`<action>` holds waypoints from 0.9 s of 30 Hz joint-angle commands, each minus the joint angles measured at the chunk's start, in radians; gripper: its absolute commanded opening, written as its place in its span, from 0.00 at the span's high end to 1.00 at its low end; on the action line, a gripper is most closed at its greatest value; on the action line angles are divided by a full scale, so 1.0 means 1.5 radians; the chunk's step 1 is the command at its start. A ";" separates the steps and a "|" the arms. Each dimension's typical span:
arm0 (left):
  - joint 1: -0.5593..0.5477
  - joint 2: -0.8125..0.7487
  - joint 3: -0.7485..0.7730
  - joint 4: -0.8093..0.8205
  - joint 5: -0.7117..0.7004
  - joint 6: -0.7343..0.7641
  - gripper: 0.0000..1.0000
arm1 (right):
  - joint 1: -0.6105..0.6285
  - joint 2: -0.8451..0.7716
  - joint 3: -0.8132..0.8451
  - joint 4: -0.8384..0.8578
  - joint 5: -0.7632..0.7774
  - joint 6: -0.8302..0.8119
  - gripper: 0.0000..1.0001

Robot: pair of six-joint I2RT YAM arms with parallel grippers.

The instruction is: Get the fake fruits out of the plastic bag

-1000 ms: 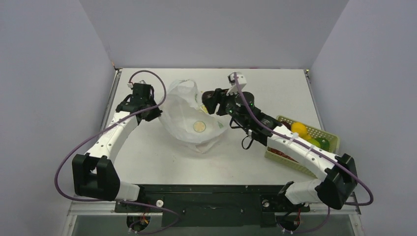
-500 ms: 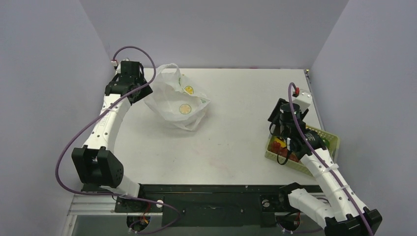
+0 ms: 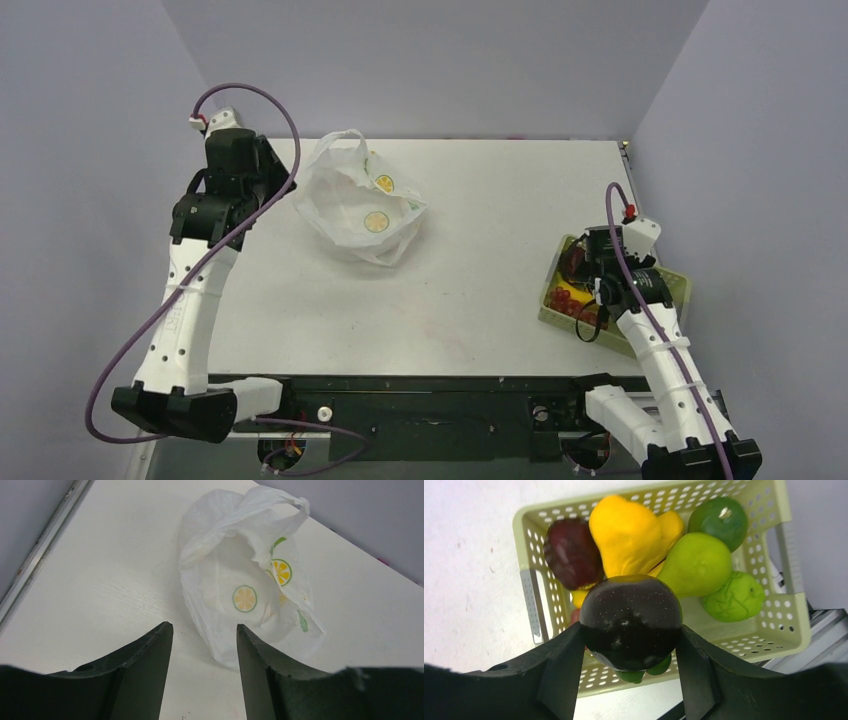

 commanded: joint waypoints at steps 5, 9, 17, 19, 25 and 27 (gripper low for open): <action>-0.022 -0.134 -0.086 0.096 0.123 0.113 0.48 | -0.006 0.060 -0.025 0.039 -0.119 -0.019 1.00; -0.021 -0.170 -0.102 0.097 0.154 0.129 0.46 | -0.005 0.099 -0.033 0.062 -0.121 -0.028 0.98; -0.022 -0.244 -0.120 0.091 0.195 0.159 0.45 | -0.005 0.156 -0.046 0.089 -0.147 -0.031 0.75; -0.022 -0.258 -0.117 0.081 0.202 0.172 0.44 | -0.005 0.162 -0.051 0.090 -0.144 -0.034 0.68; -0.021 -0.289 -0.087 0.025 0.218 0.222 0.43 | -0.004 0.162 -0.061 0.086 -0.134 -0.034 0.43; -0.021 -0.295 -0.077 0.010 0.222 0.233 0.43 | -0.001 0.157 -0.056 0.082 -0.121 -0.036 0.37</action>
